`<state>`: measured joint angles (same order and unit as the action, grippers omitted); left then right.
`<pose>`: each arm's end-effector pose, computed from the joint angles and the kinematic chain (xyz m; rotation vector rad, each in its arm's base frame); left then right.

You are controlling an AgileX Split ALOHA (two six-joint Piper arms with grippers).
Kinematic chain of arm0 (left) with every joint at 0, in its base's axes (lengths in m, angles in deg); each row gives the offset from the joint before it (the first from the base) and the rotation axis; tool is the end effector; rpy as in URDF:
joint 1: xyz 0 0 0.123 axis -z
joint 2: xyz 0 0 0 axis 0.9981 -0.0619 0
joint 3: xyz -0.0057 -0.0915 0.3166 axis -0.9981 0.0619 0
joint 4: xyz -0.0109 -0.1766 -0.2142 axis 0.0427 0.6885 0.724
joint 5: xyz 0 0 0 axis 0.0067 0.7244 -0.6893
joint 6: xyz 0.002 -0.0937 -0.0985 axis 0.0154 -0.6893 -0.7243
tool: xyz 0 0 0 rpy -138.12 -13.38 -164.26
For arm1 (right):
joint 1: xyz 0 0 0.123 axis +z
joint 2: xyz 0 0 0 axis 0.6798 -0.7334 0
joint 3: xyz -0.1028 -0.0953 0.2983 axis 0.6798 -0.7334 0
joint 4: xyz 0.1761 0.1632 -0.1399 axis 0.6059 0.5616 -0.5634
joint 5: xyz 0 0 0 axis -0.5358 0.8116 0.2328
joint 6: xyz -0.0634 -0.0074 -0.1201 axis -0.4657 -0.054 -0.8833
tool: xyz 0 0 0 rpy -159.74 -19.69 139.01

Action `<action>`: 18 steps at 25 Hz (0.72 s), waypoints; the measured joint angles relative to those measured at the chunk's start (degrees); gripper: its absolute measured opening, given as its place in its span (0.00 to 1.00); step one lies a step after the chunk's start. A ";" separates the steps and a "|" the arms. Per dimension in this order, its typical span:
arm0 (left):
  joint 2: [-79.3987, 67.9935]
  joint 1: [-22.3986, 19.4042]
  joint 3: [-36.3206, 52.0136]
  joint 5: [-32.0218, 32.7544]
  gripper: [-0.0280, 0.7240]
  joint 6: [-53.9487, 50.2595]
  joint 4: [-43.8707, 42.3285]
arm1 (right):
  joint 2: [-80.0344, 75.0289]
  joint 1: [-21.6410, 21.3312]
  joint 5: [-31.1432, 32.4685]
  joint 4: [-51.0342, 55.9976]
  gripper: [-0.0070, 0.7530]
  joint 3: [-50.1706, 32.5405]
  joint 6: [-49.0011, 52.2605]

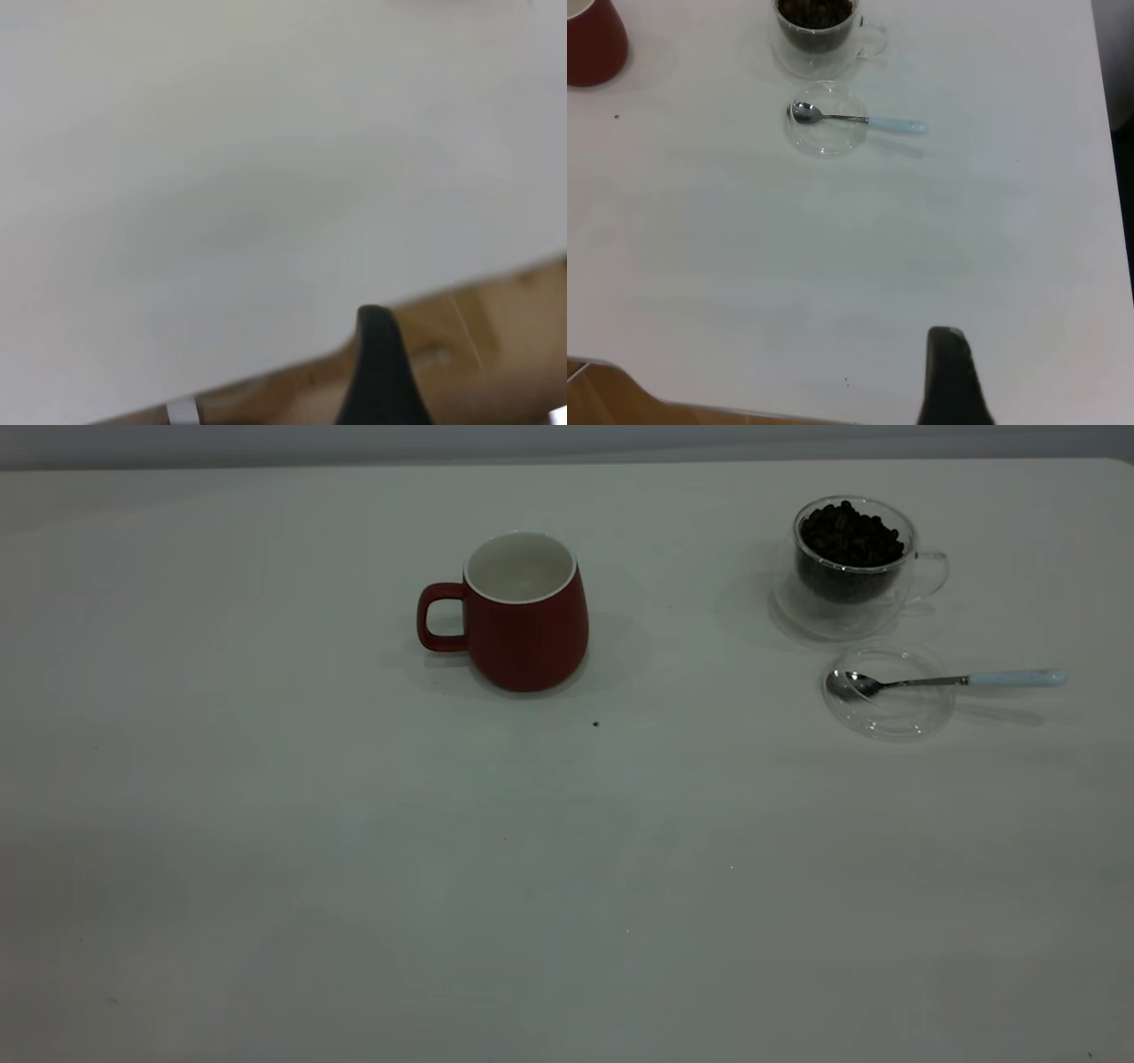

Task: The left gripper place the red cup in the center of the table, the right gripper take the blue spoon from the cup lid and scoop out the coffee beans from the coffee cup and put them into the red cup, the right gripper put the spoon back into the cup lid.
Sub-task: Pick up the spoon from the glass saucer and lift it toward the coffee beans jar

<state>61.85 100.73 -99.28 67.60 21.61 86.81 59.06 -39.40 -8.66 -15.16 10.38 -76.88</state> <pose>0.0230 -0.0036 0.2556 0.2882 2.1956 -0.1096 -0.0021 0.0026 0.2527 -0.1272 2.1870 0.0295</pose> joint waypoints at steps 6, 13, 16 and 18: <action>6.40 -9.12 -0.05 1.16 0.82 -0.01 0.05 | 0.00 0.00 0.00 0.00 0.71 0.00 0.00; 6.43 -12.72 -0.05 1.16 0.82 -0.01 0.05 | 0.00 0.00 0.00 0.00 0.71 0.00 0.00; 6.43 -12.93 -0.05 1.16 0.82 -0.01 0.05 | 0.00 0.00 0.00 0.00 0.71 0.00 0.00; 6.43 -12.93 -0.05 1.16 0.82 -0.01 0.05 | 0.00 0.00 0.00 0.00 0.71 0.00 0.00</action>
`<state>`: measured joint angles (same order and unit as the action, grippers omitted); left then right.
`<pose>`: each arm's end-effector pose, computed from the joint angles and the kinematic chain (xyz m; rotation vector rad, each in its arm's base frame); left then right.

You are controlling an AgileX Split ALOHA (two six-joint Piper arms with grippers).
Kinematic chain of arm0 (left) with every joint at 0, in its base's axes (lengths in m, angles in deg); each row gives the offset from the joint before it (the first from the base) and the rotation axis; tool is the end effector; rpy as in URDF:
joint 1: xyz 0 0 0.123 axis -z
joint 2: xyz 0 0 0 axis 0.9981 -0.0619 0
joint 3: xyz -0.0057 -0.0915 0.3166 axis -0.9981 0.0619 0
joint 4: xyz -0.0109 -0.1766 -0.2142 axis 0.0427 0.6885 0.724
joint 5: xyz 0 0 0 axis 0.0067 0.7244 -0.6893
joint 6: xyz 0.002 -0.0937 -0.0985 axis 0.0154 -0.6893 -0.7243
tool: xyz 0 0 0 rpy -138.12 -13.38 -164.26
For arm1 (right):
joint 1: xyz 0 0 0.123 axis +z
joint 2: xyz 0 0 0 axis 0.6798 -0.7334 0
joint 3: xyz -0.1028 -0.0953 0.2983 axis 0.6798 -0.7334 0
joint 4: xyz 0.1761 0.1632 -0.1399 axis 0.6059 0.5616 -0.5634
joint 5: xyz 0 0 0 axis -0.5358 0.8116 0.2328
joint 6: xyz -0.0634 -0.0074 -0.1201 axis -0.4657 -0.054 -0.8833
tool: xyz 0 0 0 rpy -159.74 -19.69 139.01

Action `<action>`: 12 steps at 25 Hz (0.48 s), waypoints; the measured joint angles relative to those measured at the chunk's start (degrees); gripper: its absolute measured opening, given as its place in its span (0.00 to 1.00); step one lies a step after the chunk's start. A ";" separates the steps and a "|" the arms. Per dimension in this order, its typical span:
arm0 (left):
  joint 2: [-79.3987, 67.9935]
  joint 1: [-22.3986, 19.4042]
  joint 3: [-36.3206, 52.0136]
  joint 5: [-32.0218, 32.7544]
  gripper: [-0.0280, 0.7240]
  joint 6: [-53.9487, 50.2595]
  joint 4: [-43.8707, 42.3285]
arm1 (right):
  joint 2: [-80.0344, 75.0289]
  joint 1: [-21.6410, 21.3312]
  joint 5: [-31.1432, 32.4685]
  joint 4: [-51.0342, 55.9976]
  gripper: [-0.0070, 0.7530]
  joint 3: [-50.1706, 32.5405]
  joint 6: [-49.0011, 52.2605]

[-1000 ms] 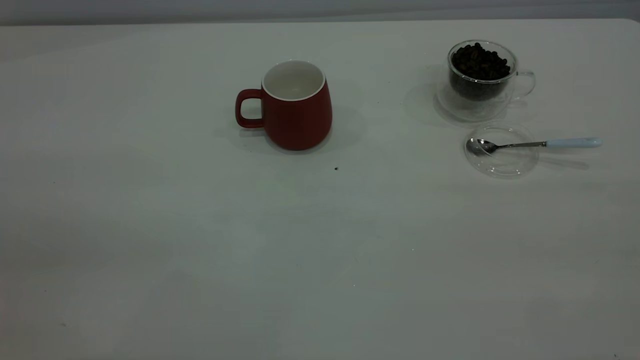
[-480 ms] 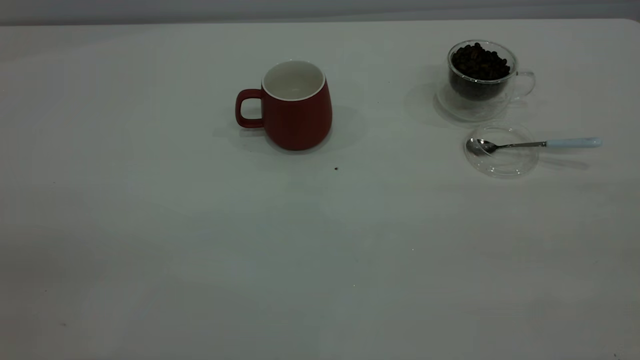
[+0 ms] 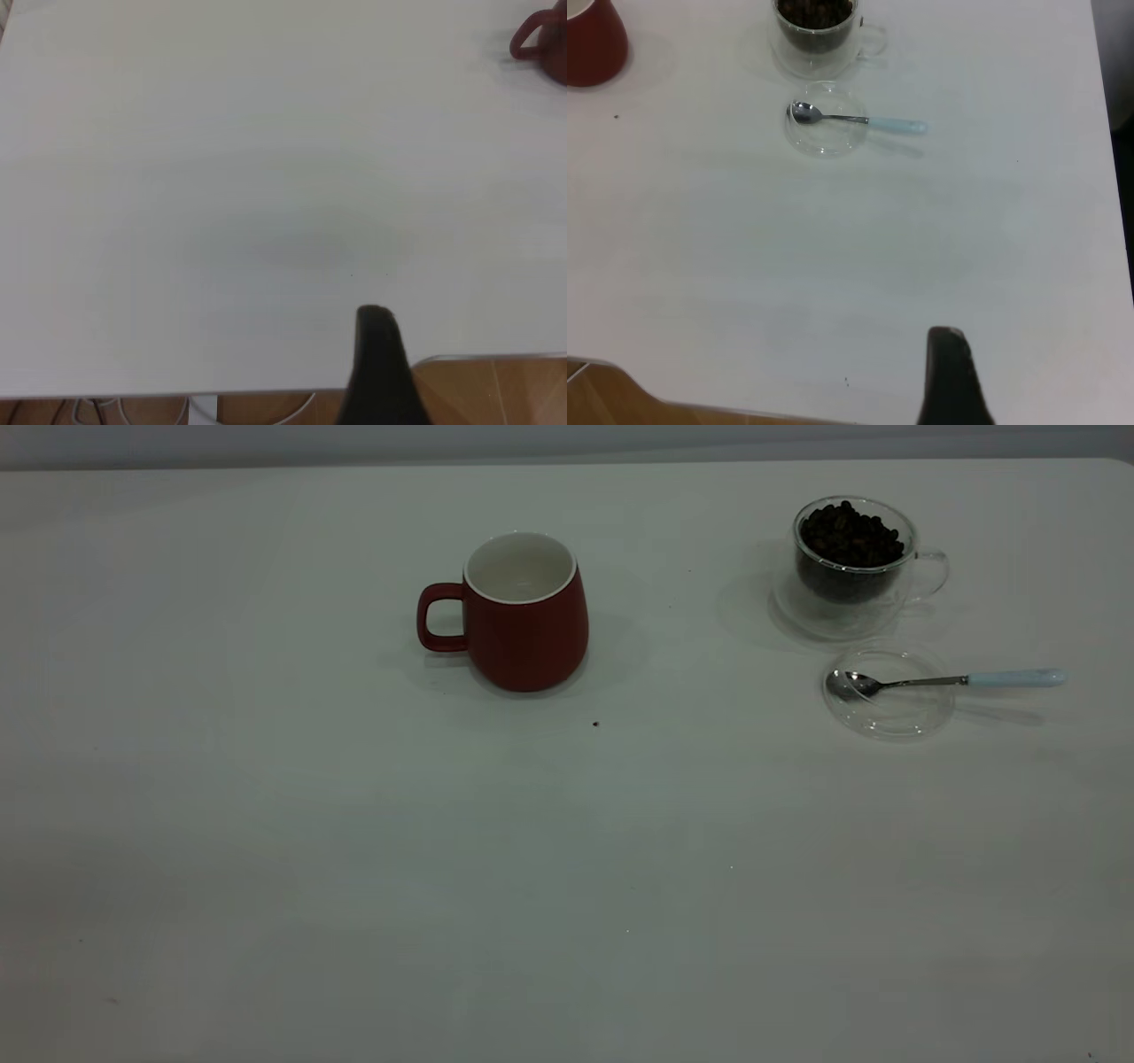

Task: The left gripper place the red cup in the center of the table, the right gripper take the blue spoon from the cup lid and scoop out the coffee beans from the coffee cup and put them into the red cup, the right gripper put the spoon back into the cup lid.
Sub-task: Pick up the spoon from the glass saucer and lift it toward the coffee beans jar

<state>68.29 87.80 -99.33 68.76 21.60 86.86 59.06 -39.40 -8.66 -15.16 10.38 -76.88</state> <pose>0.0067 0.0019 0.2553 0.0359 2.1190 0.0134 -0.0021 0.0026 0.2527 -0.1272 2.1870 0.0295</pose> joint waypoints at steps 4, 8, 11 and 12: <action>0.00 0.00 0.00 0.00 0.82 0.00 0.00 | 0.00 0.00 -0.07 0.11 0.71 0.00 0.00; 0.00 0.00 0.00 0.00 0.82 0.00 0.00 | 0.00 0.00 -1.48 3.58 0.71 0.00 0.00; 0.00 0.00 0.00 0.00 0.82 0.00 0.00 | 0.00 0.00 -1.64 5.12 0.71 0.00 0.00; 0.00 0.00 0.00 0.00 0.82 -0.05 0.00 | 0.00 0.00 -1.71 5.73 0.71 0.00 0.00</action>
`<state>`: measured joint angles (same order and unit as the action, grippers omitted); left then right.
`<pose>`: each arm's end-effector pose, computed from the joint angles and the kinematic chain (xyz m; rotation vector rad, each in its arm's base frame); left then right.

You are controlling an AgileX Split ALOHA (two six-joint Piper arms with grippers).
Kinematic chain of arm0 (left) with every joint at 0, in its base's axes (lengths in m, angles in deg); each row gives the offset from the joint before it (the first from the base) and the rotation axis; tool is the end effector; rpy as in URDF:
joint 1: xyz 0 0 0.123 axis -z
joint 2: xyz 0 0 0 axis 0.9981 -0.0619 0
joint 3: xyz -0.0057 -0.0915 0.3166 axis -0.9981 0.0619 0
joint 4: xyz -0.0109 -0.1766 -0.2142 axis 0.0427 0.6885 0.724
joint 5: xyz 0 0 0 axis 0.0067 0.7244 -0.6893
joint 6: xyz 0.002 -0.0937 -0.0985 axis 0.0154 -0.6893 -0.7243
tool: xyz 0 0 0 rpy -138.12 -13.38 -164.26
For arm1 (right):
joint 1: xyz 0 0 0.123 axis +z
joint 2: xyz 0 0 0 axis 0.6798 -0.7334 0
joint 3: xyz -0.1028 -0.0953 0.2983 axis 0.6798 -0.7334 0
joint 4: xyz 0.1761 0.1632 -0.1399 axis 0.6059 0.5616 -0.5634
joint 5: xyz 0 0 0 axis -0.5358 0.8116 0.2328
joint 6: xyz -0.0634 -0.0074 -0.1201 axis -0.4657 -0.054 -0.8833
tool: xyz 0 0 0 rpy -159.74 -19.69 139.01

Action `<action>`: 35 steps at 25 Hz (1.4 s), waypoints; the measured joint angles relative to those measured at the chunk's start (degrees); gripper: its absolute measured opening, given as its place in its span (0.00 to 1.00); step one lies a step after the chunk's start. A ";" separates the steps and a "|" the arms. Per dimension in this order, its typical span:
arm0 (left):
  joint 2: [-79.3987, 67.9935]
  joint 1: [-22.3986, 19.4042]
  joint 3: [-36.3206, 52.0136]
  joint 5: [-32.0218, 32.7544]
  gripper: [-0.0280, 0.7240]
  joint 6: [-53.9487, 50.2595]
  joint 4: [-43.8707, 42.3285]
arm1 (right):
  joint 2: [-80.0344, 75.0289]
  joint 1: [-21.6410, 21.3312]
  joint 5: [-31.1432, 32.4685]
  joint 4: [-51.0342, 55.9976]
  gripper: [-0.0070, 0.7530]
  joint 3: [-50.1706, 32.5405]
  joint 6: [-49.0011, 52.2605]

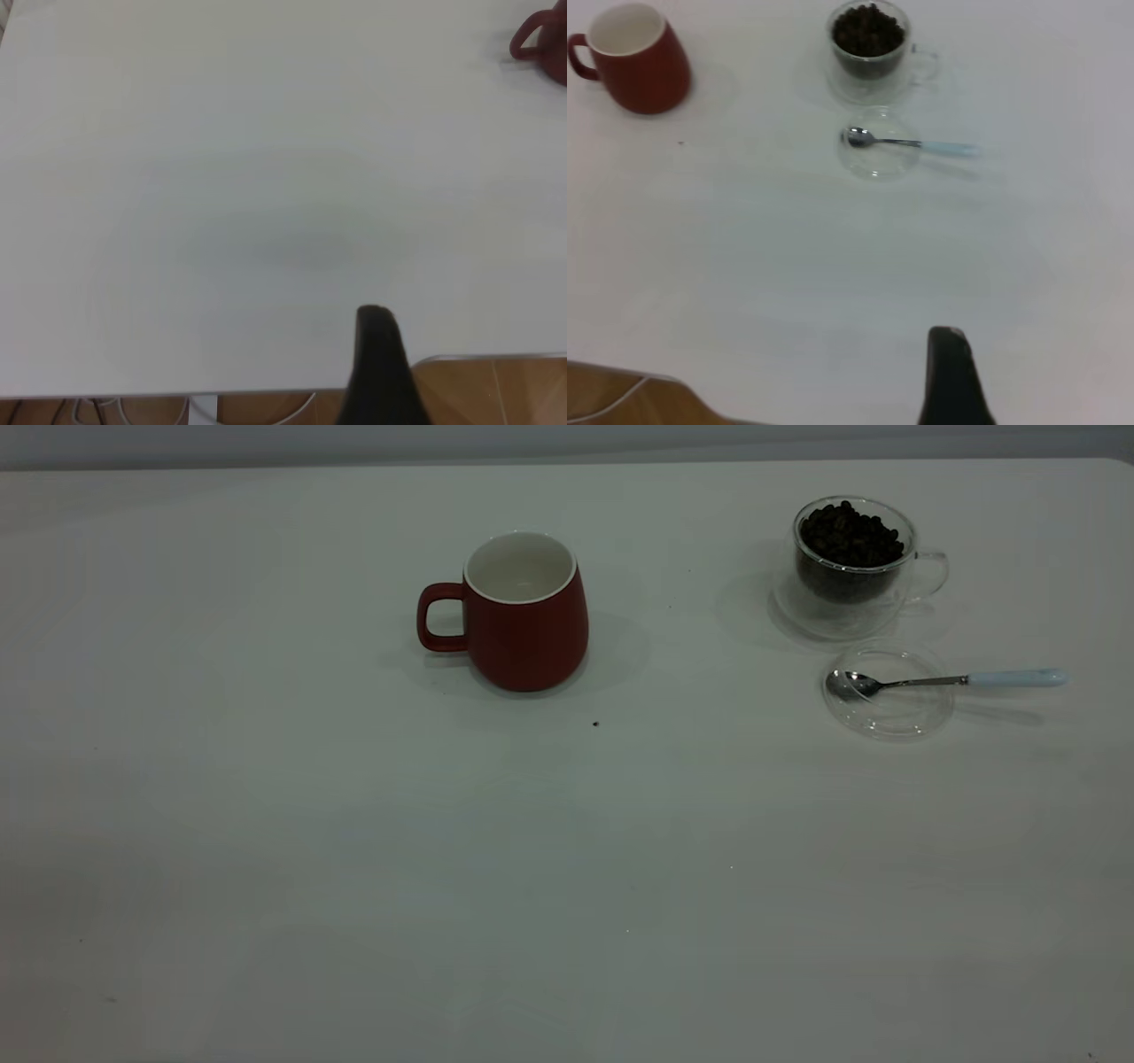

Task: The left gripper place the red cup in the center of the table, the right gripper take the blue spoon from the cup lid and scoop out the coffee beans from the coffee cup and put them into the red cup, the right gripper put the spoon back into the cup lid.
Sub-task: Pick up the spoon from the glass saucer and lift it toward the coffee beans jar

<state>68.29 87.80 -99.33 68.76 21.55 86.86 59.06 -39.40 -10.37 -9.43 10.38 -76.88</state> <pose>0.0067 0.0019 0.2553 0.0350 2.1190 0.0129 -0.0011 0.0153 0.2568 -0.1400 2.1535 0.1510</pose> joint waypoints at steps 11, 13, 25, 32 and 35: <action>0.00 0.00 0.00 0.00 0.82 -0.10 0.00 | 0.00 0.00 -10.83 4.00 0.71 0.00 0.46; 0.00 0.00 0.00 0.00 0.82 -0.10 0.00 | 0.00 0.00 -15.22 4.00 0.71 0.00 3.05; 0.00 0.00 0.00 0.00 0.82 -0.10 0.00 | -14.16 0.00 -46.54 -4.23 0.71 -9.41 7.51; 0.00 0.00 0.00 0.00 0.82 -0.10 0.00 | -40.17 0.00 -65.76 -3.32 0.71 -12.09 7.51; 0.00 0.00 0.00 0.00 0.82 -0.10 0.00 | -50.19 0.00 -71.39 -2.97 0.71 -12.09 8.82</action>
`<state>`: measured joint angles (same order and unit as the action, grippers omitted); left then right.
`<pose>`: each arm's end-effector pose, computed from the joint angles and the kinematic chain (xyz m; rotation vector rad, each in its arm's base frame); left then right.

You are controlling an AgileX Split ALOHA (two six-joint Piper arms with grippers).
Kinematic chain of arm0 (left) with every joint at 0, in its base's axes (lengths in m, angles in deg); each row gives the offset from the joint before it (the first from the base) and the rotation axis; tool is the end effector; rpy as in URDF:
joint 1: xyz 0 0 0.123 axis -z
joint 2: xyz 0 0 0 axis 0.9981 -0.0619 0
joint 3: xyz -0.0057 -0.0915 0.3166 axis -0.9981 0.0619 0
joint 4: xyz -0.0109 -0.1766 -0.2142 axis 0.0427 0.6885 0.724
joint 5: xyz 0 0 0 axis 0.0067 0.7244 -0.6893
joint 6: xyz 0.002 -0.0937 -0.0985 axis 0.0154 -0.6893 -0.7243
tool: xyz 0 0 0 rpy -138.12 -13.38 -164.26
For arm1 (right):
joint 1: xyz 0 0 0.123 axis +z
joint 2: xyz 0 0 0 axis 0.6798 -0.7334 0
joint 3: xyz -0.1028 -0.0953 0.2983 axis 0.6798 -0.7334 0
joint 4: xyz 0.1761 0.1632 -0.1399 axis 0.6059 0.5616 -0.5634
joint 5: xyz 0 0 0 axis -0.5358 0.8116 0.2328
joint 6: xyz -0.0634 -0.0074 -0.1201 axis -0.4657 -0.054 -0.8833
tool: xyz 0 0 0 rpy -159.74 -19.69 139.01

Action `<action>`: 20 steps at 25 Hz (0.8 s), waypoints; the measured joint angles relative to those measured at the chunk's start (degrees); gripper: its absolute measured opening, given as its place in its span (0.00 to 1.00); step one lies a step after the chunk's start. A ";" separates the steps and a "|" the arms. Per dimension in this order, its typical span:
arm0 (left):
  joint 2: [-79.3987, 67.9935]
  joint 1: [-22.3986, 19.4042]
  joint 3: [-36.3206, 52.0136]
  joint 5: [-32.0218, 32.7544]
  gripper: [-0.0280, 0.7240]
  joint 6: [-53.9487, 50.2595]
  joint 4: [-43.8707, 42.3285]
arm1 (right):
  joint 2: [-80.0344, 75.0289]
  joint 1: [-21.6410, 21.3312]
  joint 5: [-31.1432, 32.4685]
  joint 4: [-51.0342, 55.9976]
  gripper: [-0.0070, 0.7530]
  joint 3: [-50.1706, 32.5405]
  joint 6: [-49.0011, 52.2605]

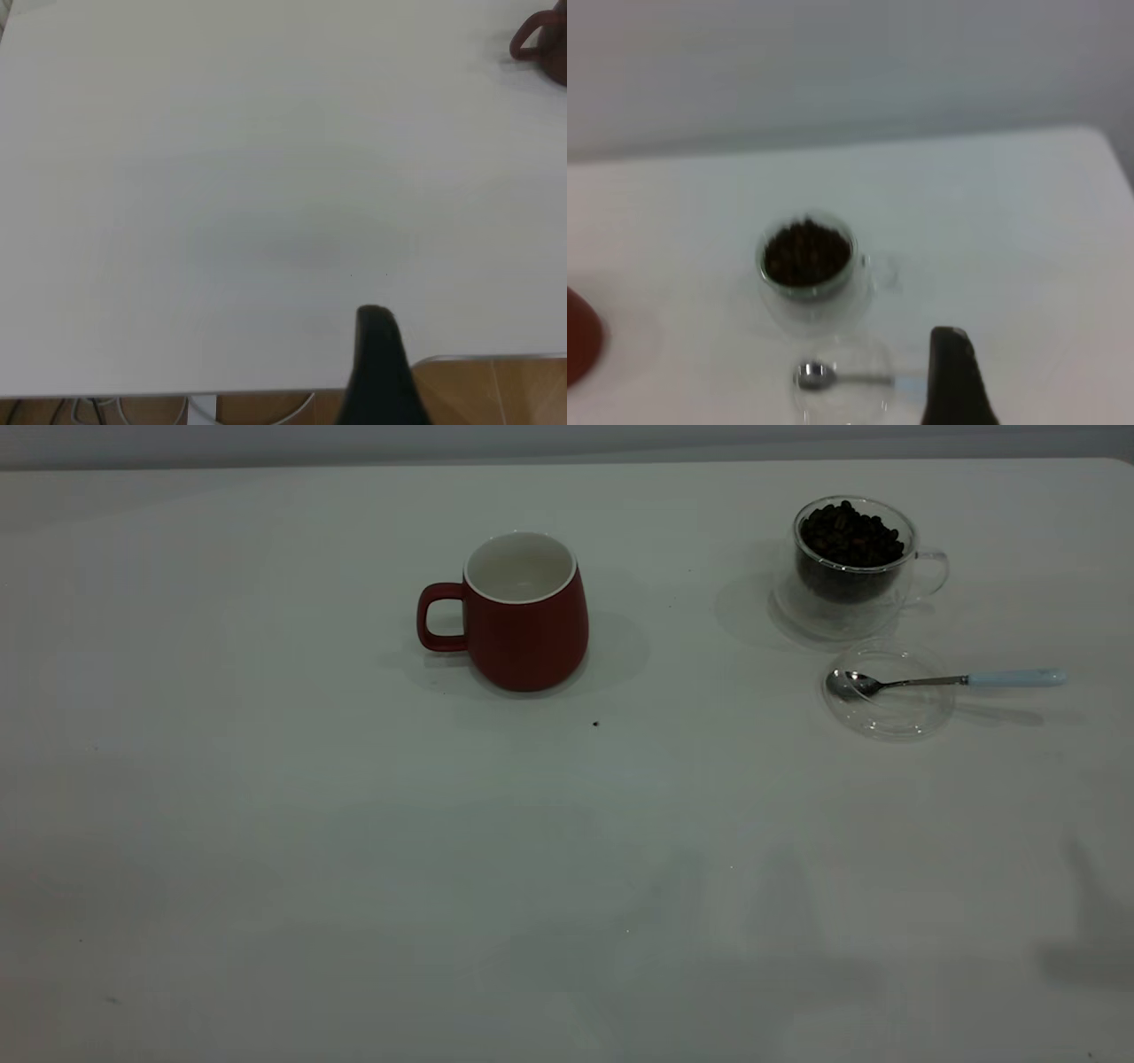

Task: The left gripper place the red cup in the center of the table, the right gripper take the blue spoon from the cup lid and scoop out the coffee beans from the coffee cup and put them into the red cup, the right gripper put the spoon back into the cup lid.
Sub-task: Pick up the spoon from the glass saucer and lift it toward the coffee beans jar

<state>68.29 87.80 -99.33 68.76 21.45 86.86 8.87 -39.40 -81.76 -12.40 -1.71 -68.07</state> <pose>0.0067 0.0019 0.2553 0.0331 2.1190 0.0118 0.1944 0.0112 0.2303 0.1121 2.0018 0.1442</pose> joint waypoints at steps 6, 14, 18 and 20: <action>0.00 0.00 0.00 0.00 0.82 0.00 0.00 | -15.20 0.00 -2.91 0.05 0.71 0.00 6.33; 0.00 0.00 0.00 0.00 0.82 0.00 0.00 | -27.71 0.00 -7.67 -2.26 0.70 5.67 9.18; 0.00 0.00 0.00 0.00 0.82 0.00 0.00 | -32.70 0.00 -3.33 -6.56 0.67 13.74 9.18; 0.00 0.00 0.00 0.02 0.82 0.00 0.00 | -33.66 0.00 1.08 -8.80 0.65 17.10 9.18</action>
<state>68.29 87.80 -99.33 68.78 21.45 86.86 -24.79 -39.40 -80.68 -21.20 15.39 -58.88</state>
